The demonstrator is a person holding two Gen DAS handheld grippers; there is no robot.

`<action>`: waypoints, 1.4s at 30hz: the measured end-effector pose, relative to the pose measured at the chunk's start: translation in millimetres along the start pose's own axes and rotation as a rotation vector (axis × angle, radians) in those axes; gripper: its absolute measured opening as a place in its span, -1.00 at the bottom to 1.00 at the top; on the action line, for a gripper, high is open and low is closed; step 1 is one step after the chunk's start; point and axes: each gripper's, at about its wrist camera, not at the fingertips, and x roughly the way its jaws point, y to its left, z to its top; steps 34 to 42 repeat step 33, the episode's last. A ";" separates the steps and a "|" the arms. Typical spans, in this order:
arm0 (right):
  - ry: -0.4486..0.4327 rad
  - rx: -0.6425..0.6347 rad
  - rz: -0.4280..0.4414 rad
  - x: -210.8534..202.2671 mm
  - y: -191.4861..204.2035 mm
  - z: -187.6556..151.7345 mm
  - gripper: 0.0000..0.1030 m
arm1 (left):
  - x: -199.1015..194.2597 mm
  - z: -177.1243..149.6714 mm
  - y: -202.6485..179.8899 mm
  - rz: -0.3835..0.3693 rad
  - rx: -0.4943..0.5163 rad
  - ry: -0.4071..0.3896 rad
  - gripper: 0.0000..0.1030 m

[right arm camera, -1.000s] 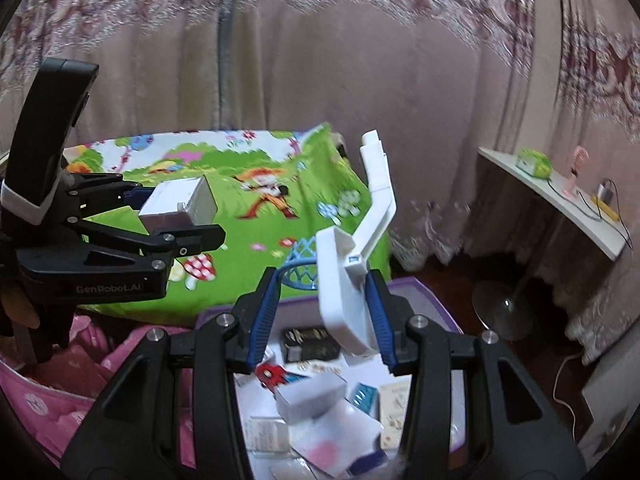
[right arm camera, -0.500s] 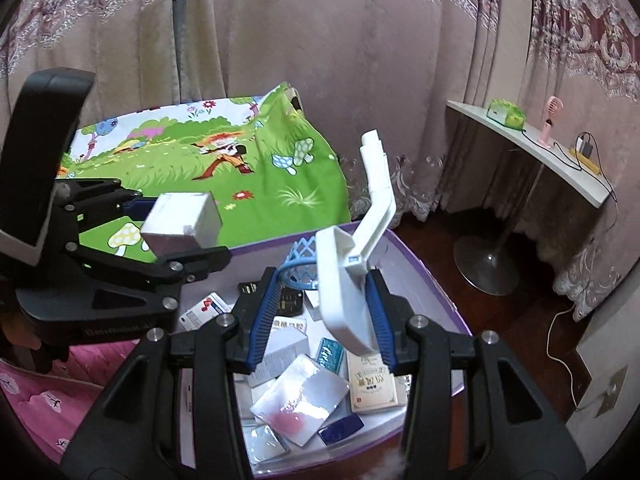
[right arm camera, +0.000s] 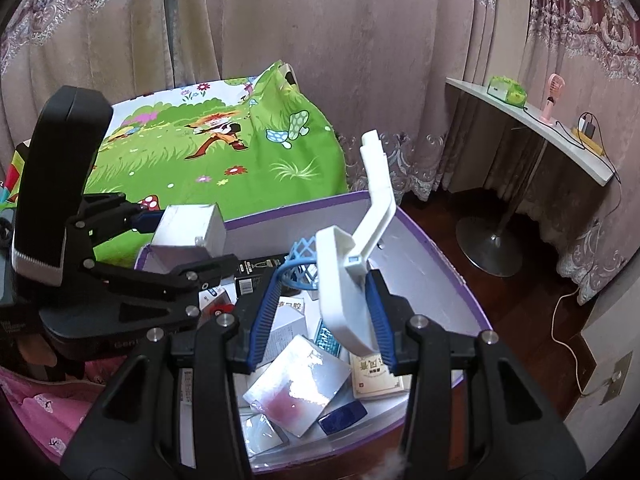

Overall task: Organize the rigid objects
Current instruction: 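Lower both items into the storage box and open both tools, then withdraw both open tools from the storage box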

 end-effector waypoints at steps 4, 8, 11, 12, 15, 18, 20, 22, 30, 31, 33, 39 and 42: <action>0.005 0.002 0.004 2.3 0.0 -1.6 -0.06 | -7.1 1.3 3.4 -0.011 -0.020 -0.039 0.16; 0.005 -0.002 0.008 4.3 1.4 0.8 -0.06 | -11.1 2.0 2.2 -0.030 -0.013 -0.059 0.20; 0.001 -0.008 -0.001 4.3 2.5 2.9 0.12 | -11.3 3.7 0.4 0.003 0.007 -0.048 0.40; 0.007 -0.009 -0.007 5.2 0.8 2.7 0.22 | -11.7 4.5 0.9 0.033 0.015 -0.052 0.45; 0.022 0.003 -0.038 6.6 -3.2 1.3 0.59 | -17.8 7.5 8.6 0.010 -0.016 -0.077 0.61; 0.035 0.005 -0.042 8.1 -4.6 -0.3 0.60 | -30.4 13.8 3.3 0.190 0.013 -0.113 0.66; 0.038 0.003 -0.030 8.5 -3.9 -0.8 0.60 | -36.0 14.8 0.7 0.305 0.019 -0.133 0.68; 0.038 -0.003 -0.027 8.7 -2.1 -0.6 0.60 | -38.7 13.4 2.1 0.277 0.014 -0.142 0.68; 0.067 0.005 -0.043 11.9 -4.5 -3.9 0.60 | -15.7 6.8 0.9 0.101 0.018 0.000 0.68; 0.070 0.008 -0.048 12.2 -5.7 -4.4 0.60 | -15.5 4.2 0.8 0.096 0.011 -0.006 0.68; 0.075 0.017 -0.053 12.7 -8.6 -4.8 0.60 | -15.9 0.1 -0.9 0.098 0.006 -0.015 0.68; 0.075 0.017 -0.053 12.7 -8.6 -4.8 0.60 | -15.9 0.1 -0.9 0.098 0.006 -0.015 0.68; 0.075 0.017 -0.053 12.7 -8.6 -4.8 0.60 | -15.9 0.1 -0.9 0.098 0.006 -0.015 0.68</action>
